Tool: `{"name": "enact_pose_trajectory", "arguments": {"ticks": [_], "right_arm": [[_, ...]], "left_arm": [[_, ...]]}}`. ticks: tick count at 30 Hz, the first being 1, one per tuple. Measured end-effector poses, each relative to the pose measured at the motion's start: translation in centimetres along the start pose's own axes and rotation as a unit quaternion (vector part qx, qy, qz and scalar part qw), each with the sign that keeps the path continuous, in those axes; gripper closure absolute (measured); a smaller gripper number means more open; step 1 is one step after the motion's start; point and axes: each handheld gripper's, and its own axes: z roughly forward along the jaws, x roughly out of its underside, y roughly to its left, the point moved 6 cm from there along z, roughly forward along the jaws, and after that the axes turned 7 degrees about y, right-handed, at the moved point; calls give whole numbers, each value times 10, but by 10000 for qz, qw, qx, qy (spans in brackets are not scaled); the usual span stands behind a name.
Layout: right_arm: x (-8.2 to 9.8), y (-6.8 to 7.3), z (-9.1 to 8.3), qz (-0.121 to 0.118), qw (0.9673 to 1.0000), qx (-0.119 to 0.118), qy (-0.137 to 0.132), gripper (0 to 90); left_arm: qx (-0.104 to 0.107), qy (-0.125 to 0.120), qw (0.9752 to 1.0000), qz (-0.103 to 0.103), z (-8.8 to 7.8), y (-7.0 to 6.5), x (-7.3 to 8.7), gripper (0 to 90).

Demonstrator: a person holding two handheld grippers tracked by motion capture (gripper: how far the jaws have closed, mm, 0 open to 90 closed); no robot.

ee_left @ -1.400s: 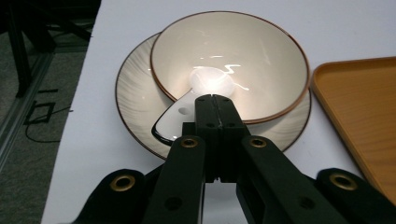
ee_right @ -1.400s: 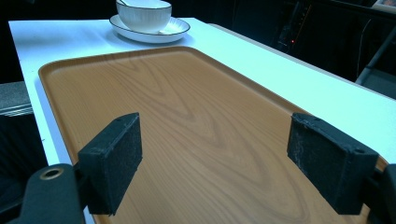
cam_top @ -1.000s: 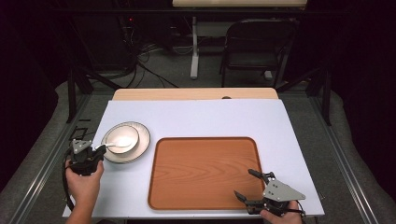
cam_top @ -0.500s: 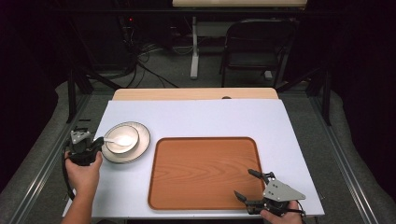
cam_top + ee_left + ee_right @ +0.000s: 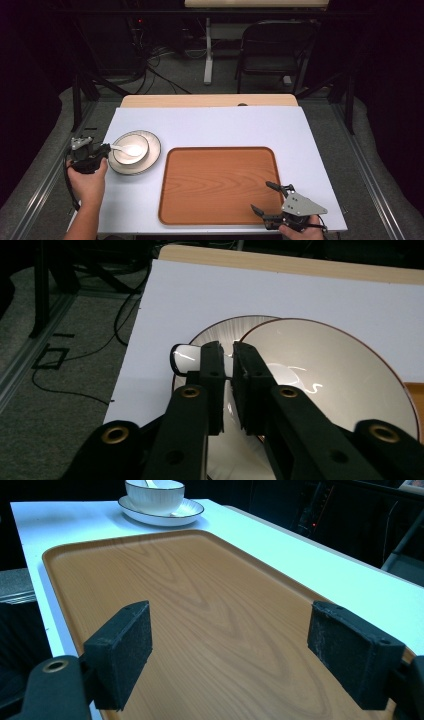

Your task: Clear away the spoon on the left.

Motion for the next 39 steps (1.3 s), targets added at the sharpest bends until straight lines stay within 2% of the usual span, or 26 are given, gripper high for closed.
{"name": "enact_pose_trajectory", "arguments": {"ticks": [2,3,4,7,8,9,10,14,18,20,24,31,39], "right_arm": [[0,0,0,-2,10000,2,3,175],[0,0,0,-2,10000,2,6,175],[0,0,0,-4,10000,-7,9,175],[0,0,0,-6,10000,-5,13,175],[0,0,0,-1,10000,-6,9,175],[0,0,0,-1,10000,-6,9,175],[0,0,0,-2,10000,-6,10,175],[0,0,0,-1,10000,-10,10,175],[0,0,0,1,10000,-4,9,175],[0,0,0,-4,10000,-8,11,175],[0,0,0,-3,10000,-8,11,175],[0,0,0,-2,10000,-10,11,175],[0,0,0,1,10000,-9,7,175]], "left_arm": [[11,13,10000,-39,-1,0,-1,768],[66,-10,9999,-128,-2,1,-2,768],[127,-34,9997,-190,-2,1,-3,713],[248,-19,9988,-424,-4,3,-6,672],[232,-43,9983,-532,-4,4,-8,639],[232,-43,9983,-532,-4,4,-8,618],[222,-53,9976,-658,-5,6,-9,595],[251,-76,9966,-784,-5,9,-13,510],[342,13,9952,-920,-3,11,-13,475],[339,23,9949,-954,-2,12,-13,474],[482,86,9921,-1151,4,13,-9,467],[592,174,9887,-1365,13,14,-2,470],[755,186,9854,-1517,28,10,6,484]]}}
